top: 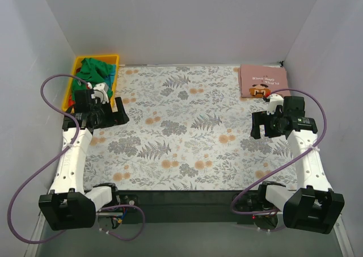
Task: Fold and stack the t-shirts
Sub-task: Grab the tshirt from the pile
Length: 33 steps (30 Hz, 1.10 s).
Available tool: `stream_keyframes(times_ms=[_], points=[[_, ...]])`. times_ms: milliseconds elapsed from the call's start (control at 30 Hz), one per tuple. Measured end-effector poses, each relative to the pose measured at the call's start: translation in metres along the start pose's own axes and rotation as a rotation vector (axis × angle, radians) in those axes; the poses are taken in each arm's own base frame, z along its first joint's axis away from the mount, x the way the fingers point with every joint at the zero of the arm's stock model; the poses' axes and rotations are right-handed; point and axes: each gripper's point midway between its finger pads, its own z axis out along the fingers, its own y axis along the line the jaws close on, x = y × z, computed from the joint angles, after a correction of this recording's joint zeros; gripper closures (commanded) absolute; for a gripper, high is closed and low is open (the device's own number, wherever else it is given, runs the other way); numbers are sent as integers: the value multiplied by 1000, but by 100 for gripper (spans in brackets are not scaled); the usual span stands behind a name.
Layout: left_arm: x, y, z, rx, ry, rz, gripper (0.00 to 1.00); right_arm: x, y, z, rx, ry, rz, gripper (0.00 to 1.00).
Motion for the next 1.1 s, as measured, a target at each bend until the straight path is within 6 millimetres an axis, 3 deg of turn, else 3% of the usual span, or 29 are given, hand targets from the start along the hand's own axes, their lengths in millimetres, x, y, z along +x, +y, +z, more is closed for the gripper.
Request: stream_keyframes(times_ms=[167,433,533,633,733,833,900,1100], points=[[-10,5,2,-44,2,-46,2,0,0,0,0,-1,0,2],[-64,26,27,-167,-23,-91,2,0,0,-1,1,-4,-1,2],[-104,36,42,-205,-46,-69,2,-2,1,-3,0,-13,-5,2],[-163,45,59,-221,-111,-37,2,-3,2,-5,-2,-27,-9,2],[-217,61,72,-242,-184,-28,2,-4,3,-7,-5,-36,-15,2],[-257,85,82,-272,-252,-38,2,-5,4,-8,-9,-40,-19,2],[-265,105,91,-305,-268,-45,2,-5,4,-8,-10,-40,-22,2],[-251,157,128,-391,-229,-57,2,-5,4,-8,-9,-41,-26,2]])
